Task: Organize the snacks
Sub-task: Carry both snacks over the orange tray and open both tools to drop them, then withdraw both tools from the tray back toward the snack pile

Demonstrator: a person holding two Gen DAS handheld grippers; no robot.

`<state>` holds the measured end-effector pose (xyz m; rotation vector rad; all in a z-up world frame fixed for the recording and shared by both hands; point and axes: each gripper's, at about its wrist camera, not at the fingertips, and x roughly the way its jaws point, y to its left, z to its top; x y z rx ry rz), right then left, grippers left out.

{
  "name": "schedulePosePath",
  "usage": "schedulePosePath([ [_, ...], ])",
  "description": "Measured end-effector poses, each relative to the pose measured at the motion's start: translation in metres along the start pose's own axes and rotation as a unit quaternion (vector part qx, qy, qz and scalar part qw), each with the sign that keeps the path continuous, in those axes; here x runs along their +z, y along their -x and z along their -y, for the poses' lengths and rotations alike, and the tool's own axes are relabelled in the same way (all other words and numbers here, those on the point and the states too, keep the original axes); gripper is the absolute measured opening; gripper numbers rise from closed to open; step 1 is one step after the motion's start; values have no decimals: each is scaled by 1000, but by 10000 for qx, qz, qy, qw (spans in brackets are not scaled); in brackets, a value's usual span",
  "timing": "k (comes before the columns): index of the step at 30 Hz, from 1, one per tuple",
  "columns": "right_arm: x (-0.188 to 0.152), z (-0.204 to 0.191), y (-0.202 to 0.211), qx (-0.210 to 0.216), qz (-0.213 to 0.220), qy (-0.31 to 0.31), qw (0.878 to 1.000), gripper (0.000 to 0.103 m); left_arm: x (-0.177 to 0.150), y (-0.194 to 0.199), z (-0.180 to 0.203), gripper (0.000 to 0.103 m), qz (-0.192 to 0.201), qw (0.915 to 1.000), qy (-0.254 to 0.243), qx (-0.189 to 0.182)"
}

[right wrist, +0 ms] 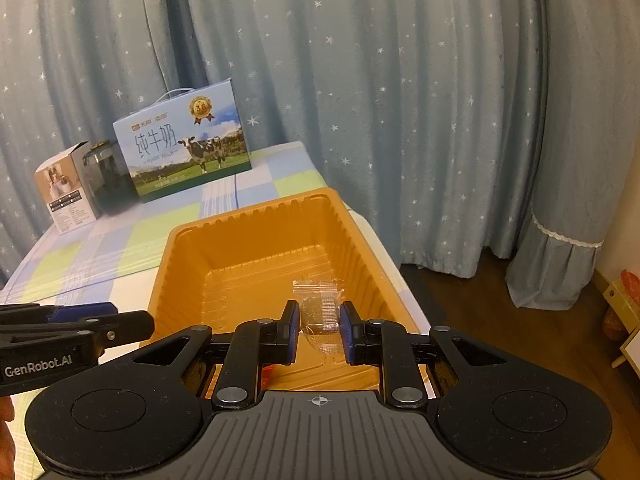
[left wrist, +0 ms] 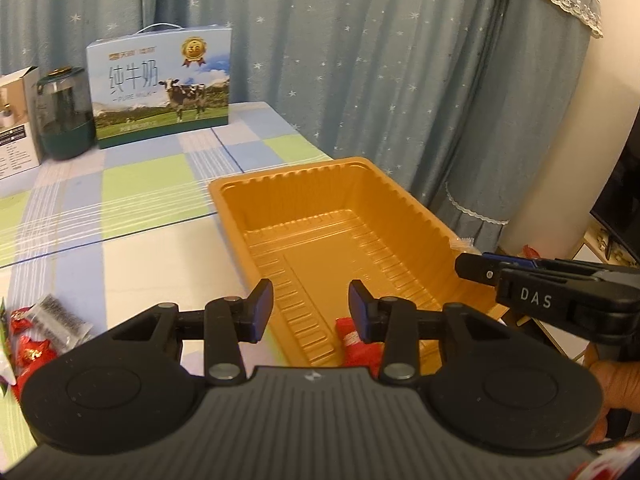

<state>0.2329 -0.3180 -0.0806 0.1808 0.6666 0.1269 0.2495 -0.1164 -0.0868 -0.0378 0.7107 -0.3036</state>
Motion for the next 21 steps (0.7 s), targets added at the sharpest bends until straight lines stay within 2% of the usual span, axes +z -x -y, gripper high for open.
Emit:
schedulePosePath([
  [5, 3, -4, -2, 83, -29, -19, 10000, 22, -2, 7, -6, 38, 27, 10000, 29, 48],
  [7, 5, -2, -3, 322, -33, -161, 9993, 22, -3, 9, -8, 41, 15, 10000, 62, 63],
  [9, 8, 0, -2, 396, -13, -284, 9988, 32, -4, 11, -12, 43, 1, 9999, 97, 86],
  [10, 8, 0, 1, 371, 41, -312, 9988, 50, -5, 12, -13, 45, -10, 9999, 115, 109],
  [11, 9, 1, 4, 366, 104, -348, 9987, 59, -6, 14, -15, 46, -12, 9998, 128, 130],
  [21, 5, -14, 41, 232, 95, -276, 9993, 60, -23, 52, -27, 50, -20, 9992, 276, 291],
])
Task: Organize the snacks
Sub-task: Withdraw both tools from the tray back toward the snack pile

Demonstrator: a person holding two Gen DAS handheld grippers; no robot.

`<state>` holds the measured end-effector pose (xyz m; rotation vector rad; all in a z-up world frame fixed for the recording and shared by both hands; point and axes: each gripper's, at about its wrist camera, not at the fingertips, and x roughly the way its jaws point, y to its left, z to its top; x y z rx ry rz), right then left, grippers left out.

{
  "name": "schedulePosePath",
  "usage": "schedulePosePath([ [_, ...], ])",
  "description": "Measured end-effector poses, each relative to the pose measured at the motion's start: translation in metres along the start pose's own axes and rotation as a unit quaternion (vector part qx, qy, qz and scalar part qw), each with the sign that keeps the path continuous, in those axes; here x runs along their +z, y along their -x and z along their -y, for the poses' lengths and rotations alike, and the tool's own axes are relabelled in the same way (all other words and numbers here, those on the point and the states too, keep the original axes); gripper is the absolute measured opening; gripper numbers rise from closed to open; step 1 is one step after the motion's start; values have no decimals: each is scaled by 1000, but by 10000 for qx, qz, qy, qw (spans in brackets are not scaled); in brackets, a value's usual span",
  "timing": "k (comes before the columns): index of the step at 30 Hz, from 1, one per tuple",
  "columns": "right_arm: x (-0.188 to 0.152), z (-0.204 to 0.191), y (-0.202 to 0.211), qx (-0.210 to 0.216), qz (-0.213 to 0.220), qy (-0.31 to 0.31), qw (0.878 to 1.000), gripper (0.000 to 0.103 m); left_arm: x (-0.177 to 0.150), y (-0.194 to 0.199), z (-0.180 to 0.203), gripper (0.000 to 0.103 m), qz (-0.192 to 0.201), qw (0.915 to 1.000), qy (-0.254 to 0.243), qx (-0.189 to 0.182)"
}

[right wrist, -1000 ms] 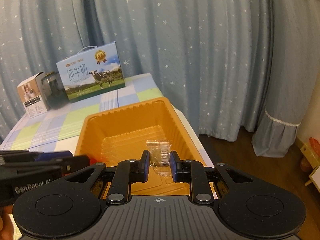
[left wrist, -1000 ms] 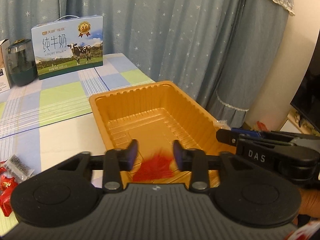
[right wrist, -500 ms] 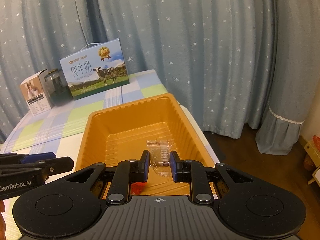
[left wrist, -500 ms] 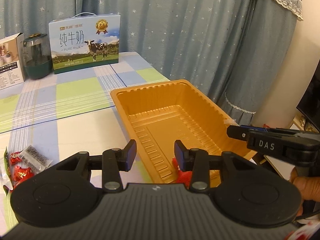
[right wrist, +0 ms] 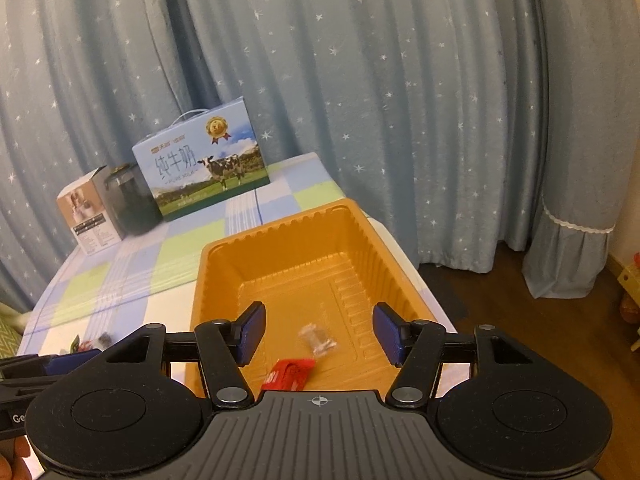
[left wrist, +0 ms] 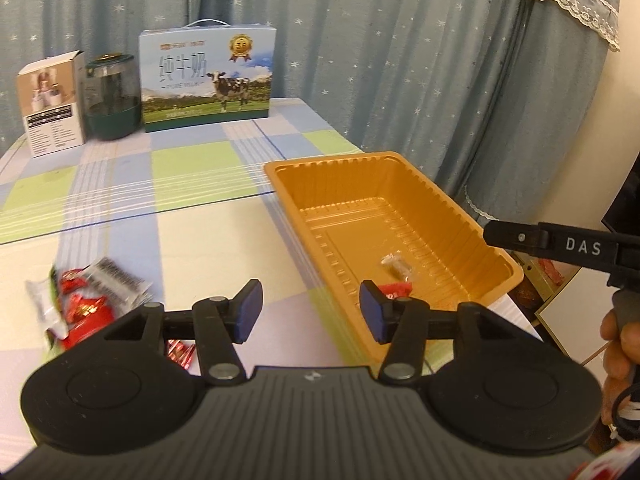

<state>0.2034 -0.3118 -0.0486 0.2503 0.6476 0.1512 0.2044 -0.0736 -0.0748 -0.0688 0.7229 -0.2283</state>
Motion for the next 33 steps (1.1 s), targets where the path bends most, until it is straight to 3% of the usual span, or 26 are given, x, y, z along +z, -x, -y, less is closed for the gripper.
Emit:
schedulePosePath([
  [15, -25, -68, 62, 36, -5, 368, 9993, 60, -16, 88, -22, 64, 218, 9988, 301, 305],
  [33, -53, -131, 85, 364, -80, 634, 9973, 60, -48, 148, -65, 73, 329, 9950, 546, 765],
])
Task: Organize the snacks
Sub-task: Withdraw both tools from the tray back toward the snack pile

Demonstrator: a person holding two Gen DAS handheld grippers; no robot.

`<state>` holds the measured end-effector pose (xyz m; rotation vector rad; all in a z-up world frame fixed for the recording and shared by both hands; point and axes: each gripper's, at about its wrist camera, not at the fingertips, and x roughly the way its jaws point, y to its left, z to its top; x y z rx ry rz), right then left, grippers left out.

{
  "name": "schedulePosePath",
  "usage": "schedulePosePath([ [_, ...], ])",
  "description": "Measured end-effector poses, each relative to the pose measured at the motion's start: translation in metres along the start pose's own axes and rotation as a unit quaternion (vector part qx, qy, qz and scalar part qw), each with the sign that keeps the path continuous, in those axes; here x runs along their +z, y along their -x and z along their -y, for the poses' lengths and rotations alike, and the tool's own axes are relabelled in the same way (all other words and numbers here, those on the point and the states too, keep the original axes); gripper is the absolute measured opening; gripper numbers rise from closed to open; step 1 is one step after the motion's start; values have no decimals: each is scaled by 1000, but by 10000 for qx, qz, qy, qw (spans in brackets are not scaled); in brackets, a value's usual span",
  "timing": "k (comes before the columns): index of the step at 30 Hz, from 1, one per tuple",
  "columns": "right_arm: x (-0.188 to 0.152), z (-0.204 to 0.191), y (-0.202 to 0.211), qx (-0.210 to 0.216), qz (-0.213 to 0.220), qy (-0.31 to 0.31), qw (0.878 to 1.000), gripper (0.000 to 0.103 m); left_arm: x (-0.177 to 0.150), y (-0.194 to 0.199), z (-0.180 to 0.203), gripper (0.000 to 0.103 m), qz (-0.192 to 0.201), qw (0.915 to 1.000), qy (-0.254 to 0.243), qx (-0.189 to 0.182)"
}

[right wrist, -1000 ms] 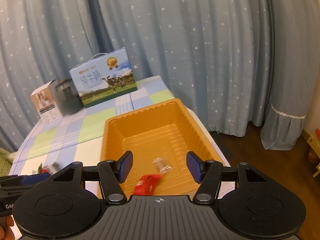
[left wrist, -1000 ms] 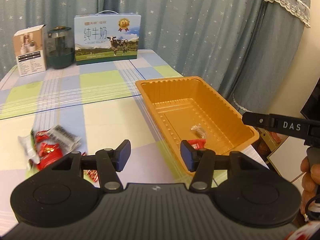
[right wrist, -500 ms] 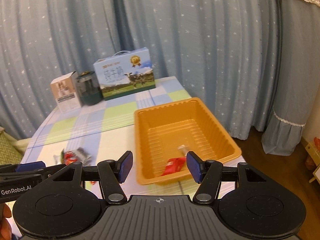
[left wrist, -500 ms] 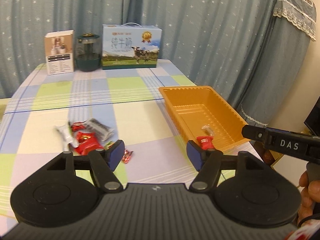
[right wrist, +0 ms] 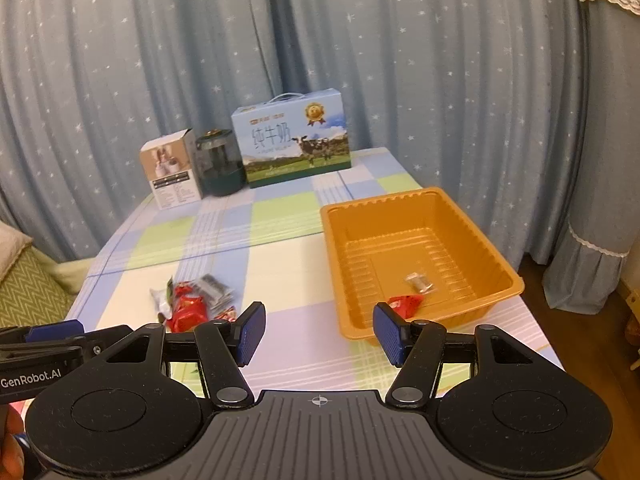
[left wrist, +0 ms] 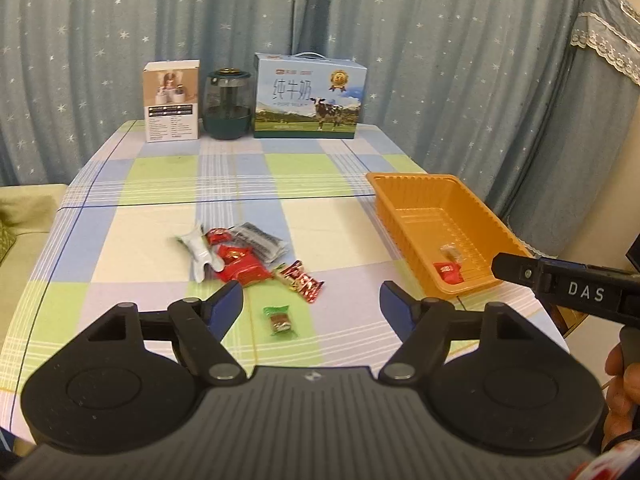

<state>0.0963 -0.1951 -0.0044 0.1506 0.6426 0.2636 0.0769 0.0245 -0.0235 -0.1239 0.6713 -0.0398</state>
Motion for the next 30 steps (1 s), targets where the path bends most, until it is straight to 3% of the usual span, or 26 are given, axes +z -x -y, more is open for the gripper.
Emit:
schedulePosePath([
  [17, -15, -16, -15, 205, -114, 70, 9997, 60, -9, 0, -30, 76, -41, 9994, 111, 336],
  [30, -36, -30, -64, 551, -317, 321, 9975, 60, -27, -42, -52, 76, -381, 9981, 158, 454],
])
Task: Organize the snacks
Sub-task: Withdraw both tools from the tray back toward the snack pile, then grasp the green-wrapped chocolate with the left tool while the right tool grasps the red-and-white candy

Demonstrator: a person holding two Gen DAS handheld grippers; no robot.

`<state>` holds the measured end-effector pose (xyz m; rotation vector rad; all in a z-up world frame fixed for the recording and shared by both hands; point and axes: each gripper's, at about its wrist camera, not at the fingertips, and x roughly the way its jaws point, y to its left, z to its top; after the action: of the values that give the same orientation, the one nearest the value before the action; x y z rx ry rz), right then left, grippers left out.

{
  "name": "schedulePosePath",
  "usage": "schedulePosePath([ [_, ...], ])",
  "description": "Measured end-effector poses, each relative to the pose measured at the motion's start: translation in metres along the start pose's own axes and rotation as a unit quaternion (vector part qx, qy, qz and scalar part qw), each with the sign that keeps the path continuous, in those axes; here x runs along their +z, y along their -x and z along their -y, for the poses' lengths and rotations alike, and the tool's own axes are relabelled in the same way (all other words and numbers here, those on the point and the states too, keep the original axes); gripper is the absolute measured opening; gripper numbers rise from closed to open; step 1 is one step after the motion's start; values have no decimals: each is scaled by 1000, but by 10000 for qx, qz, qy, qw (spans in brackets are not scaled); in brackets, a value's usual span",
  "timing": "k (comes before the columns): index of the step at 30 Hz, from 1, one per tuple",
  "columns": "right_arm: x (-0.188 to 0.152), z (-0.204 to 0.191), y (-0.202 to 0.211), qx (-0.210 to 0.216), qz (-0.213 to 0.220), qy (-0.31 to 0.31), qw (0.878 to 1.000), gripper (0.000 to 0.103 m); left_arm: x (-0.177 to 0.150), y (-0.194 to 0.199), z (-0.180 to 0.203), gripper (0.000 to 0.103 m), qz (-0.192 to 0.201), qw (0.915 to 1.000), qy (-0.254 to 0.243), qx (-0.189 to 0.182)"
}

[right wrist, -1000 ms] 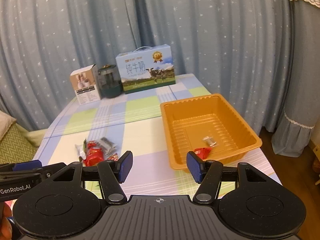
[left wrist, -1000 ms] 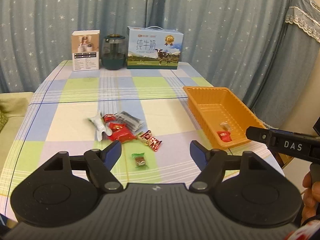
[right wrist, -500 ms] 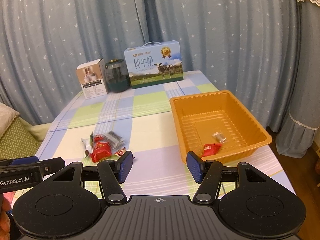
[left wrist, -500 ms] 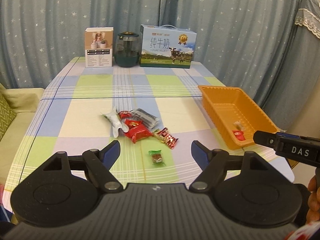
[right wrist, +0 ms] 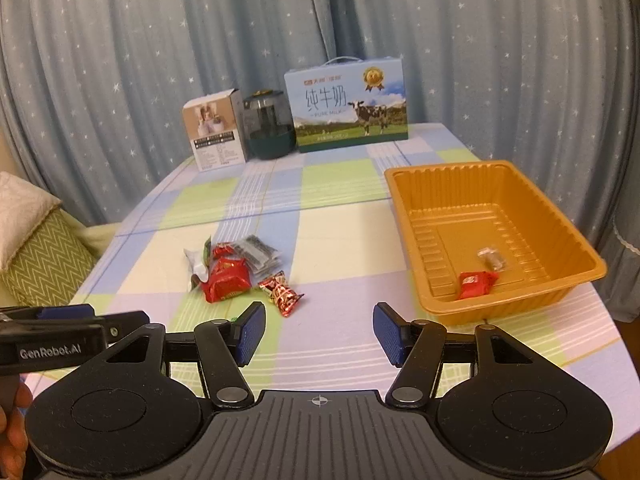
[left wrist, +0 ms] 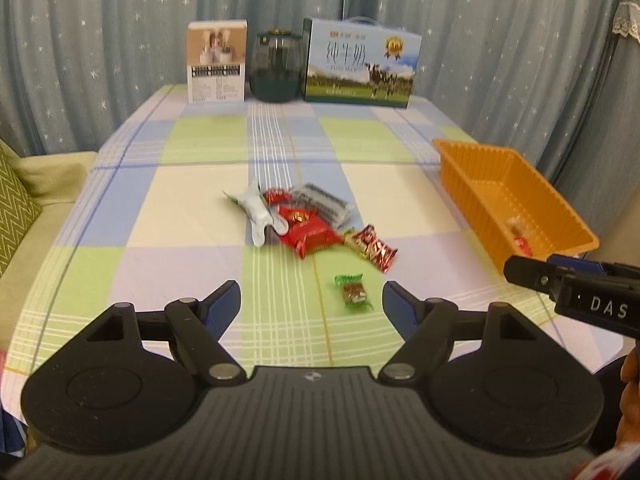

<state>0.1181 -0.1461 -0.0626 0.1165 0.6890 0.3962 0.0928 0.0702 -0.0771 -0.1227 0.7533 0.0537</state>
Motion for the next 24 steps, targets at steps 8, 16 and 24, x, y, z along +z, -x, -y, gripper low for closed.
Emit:
schedulePosePath([
  [8, -15, 8, -41, 166, -361, 14, 9992, 60, -12, -48, 3, 71, -235, 9994, 48, -238],
  [16, -26, 28, -70, 81, -620, -237, 9978, 59, -13, -98, 20, 48, -417, 9982, -109, -415],
  [24, -28, 33, -80, 101, -684, -306, 9971, 59, -13, -125, 33, 28, -420, 9977, -420, -313],
])
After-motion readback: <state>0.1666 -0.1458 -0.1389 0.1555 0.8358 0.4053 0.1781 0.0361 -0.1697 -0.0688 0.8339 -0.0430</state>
